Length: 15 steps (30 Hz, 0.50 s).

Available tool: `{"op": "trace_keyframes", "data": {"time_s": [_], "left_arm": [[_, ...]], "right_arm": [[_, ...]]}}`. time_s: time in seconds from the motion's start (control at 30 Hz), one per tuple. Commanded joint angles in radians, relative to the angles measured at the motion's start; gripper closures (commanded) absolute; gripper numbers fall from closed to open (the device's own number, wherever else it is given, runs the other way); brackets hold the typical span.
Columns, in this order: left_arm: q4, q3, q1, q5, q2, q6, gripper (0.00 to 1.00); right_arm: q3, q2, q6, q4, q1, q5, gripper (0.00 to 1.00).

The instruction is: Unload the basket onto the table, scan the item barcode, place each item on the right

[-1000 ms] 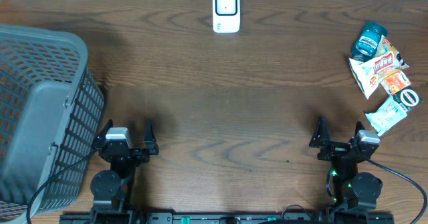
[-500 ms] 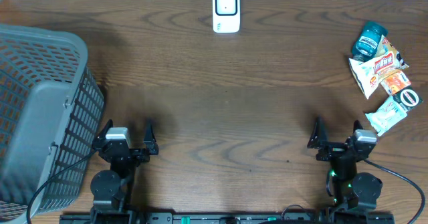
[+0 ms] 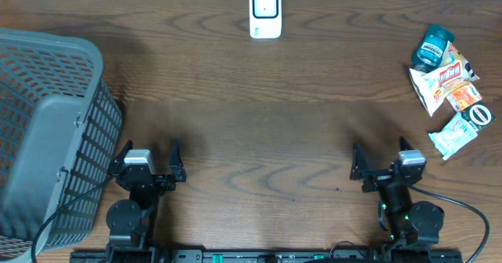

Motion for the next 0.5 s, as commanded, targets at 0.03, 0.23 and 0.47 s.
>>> {"op": "trace_keyframes", "data": {"time_s": [0.03, 0.23, 0.47], "left_arm": [[-0.015, -0.03, 0.002, -0.002, -0.009, 0.01, 0.01], [-0.015, -0.03, 0.005, -0.002, -0.009, 0.01, 0.01], [-0.015, -0.03, 0.006, -0.002, -0.009, 0.01, 0.01]], "right_arm": [[-0.001, 0.003, -0.056, -0.003, 0.034, 0.024, 0.01], [-0.001, 0.003, -0.071, -0.006, 0.033, 0.051, 0.01], [-0.001, 0.003, -0.071, -0.006, 0.033, 0.05, 0.01]]}}
